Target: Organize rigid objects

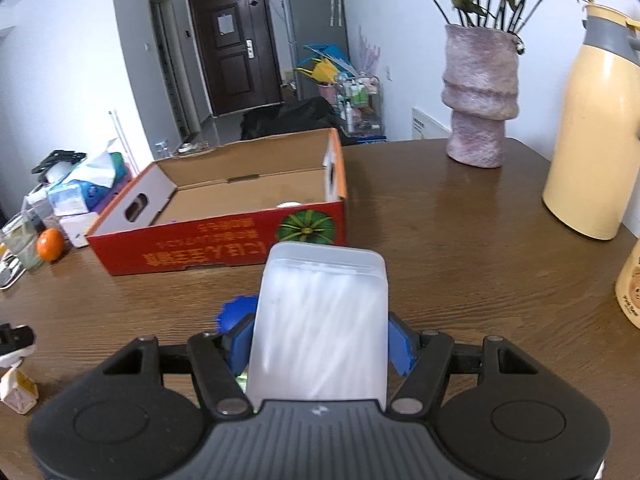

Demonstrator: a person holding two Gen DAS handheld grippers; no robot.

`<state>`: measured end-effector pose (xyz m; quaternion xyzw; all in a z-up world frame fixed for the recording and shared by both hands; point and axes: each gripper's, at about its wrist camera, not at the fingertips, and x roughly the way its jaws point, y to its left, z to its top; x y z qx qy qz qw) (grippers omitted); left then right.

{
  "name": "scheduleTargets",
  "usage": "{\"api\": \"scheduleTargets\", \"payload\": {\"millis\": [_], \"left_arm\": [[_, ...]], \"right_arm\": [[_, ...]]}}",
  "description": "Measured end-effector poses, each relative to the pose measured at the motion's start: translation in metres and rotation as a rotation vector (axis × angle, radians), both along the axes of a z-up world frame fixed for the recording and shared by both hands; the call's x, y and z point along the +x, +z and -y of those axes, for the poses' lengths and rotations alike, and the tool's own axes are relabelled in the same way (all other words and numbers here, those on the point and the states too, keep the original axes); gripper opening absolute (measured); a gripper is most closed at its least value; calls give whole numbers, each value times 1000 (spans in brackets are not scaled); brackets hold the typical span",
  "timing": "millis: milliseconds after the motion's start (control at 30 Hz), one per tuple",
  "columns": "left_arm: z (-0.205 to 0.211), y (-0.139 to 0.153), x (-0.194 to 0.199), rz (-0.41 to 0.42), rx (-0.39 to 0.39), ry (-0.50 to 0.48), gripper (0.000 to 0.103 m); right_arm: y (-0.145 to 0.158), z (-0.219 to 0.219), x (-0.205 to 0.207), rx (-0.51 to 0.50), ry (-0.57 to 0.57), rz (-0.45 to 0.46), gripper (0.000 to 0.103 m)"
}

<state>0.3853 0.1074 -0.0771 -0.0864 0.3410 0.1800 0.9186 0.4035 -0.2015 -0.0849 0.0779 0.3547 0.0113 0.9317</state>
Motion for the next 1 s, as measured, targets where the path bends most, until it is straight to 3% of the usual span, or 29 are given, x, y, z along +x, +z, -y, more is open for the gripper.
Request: {"api": "scheduleTargets", "payload": {"millis": [400, 1000], "left_arm": [[38, 6, 4, 11, -25, -83, 98], [56, 22, 30, 69, -4, -99, 98]], "right_arm": [[2, -27, -2, 43, 57, 45, 65], [13, -35, 18, 37, 72, 133, 65]]}}
